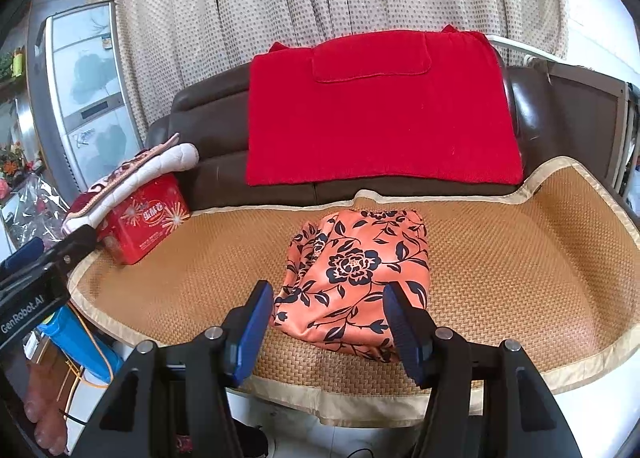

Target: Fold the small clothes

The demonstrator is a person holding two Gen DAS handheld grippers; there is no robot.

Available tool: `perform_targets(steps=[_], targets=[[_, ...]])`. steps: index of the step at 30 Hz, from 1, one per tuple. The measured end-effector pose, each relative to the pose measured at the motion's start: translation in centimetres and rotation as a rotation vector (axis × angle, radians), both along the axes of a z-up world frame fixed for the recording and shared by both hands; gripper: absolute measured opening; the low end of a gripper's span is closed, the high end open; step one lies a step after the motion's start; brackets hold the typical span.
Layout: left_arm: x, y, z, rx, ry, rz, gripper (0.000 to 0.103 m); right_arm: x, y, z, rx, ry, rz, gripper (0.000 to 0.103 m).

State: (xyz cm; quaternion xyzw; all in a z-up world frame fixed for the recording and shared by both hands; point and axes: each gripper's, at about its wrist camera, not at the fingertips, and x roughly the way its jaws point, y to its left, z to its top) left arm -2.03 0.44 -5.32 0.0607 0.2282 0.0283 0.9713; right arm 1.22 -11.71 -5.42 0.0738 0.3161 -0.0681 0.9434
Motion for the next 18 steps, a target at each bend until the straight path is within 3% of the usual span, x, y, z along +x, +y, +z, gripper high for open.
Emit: perform_targets(steps=[18], targets=[[-1.6,-1.1,0.9,0.027,-0.023,-0.037,0.099,-1.1,-0.4,0.7,0.006,-0.013,-0.027,0.061]])
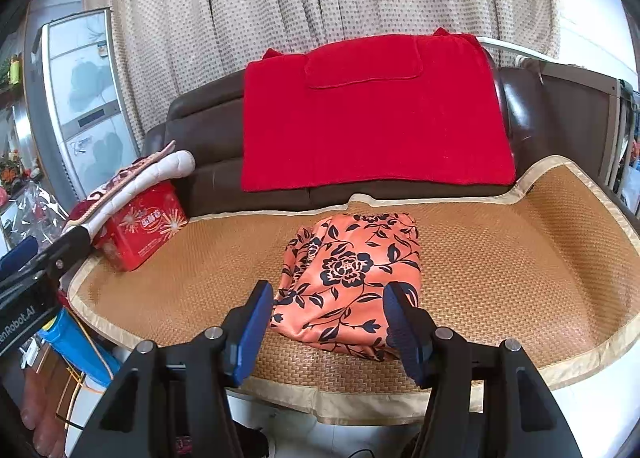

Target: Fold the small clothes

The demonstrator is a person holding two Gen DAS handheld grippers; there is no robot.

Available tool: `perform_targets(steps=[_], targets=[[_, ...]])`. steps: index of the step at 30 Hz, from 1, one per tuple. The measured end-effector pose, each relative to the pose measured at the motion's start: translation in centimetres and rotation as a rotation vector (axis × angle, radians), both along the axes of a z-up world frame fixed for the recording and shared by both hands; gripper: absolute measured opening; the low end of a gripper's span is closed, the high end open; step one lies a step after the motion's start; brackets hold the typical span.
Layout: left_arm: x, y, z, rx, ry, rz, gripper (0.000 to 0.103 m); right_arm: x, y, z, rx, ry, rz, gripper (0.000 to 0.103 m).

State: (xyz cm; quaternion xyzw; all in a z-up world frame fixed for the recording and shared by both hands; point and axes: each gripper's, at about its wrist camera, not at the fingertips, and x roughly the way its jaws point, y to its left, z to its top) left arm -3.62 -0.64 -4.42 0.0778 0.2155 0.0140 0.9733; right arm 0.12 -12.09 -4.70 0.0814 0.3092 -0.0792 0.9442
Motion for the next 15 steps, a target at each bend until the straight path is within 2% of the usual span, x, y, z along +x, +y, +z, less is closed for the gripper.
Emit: perform_targets(steps=[15], targets=[[1.3,-0.6,-1.1,0.012,0.032,-0.024,0.099,0.7,-0.4,-0.6,-0.005,0.019,-0.031,0.061]])
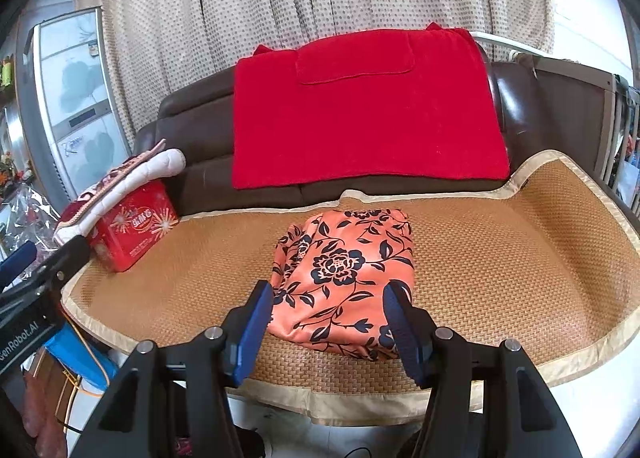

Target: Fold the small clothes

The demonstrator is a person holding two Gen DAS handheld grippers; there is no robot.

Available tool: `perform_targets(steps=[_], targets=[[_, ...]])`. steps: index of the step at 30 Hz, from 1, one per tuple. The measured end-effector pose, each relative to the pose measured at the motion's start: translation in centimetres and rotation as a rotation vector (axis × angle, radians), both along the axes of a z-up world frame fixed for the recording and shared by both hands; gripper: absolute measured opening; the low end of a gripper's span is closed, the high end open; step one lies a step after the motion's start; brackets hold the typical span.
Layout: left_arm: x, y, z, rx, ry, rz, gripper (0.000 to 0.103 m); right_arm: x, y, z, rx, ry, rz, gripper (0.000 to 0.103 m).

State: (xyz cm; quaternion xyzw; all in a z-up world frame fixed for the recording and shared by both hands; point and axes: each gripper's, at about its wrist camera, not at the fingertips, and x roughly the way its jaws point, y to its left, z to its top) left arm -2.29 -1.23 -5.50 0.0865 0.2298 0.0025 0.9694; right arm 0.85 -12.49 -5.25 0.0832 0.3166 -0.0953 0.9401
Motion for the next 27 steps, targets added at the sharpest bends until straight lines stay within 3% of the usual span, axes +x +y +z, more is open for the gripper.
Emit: perform_targets(steps=[20,24,27], targets=[[5.3,-0.3,-2.6,-0.030,0.077,-0.024,0.099,4.5,0.0,-1.8,-0.034,0.066,-0.024,0.061],[7.4,-0.3,-3.6,-0.063,0.116,-0.043,0.099,6.8,-0.7,-2.5,-0.027,0.078,-0.015,0.061],[11.1,0.9,-4.5,-0.150,0.202,-0.057,0.099,8.8,-2.2,-3.0,-0.019,0.067,0.001,0.061]])
